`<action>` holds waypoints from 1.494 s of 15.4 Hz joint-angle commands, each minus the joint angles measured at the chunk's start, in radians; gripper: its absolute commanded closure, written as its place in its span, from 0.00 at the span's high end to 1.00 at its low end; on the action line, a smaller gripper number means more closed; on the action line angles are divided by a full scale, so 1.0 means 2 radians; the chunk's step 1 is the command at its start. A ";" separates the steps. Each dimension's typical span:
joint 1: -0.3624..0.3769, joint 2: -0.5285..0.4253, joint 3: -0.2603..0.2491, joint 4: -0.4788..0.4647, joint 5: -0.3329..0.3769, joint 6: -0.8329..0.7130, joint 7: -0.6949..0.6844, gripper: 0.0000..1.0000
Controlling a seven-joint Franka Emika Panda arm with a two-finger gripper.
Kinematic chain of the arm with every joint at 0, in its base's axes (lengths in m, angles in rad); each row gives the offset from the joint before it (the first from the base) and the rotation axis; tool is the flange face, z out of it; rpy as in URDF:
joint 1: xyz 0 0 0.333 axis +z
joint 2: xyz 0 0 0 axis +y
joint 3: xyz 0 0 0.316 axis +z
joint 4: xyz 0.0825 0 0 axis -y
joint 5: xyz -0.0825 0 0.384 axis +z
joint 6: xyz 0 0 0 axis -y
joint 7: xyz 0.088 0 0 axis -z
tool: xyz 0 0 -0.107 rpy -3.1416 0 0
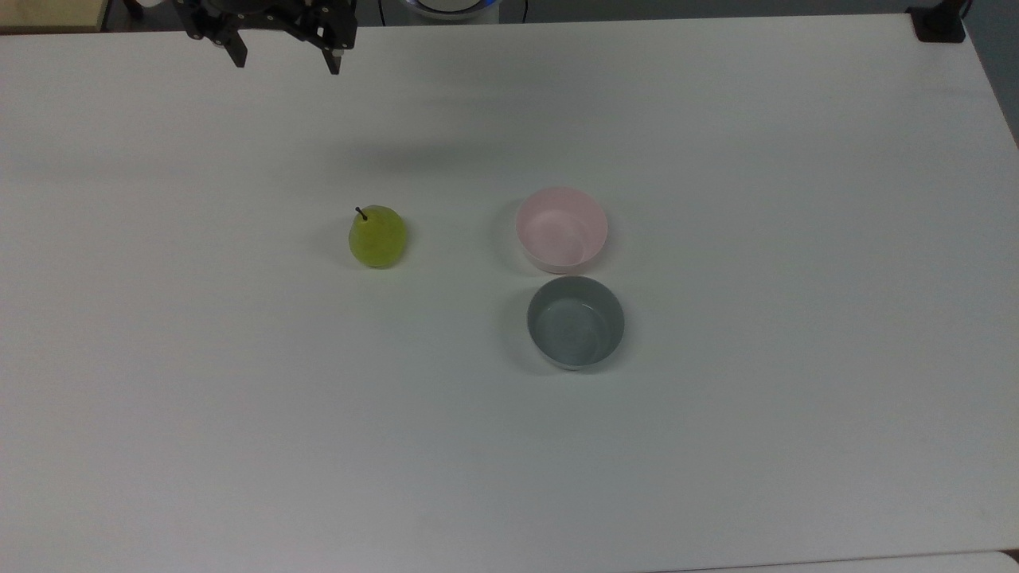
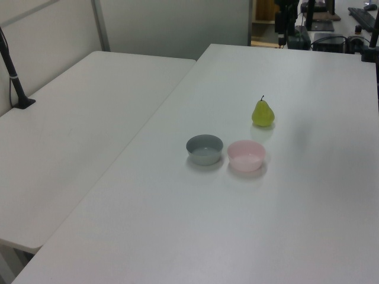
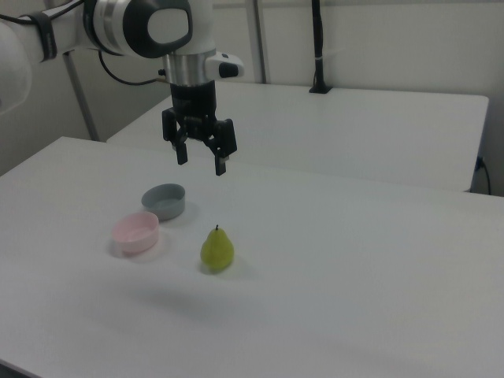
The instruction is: Place the pear in the bowl
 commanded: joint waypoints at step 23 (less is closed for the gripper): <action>0.073 0.120 -0.001 -0.040 -0.030 0.102 -0.028 1.00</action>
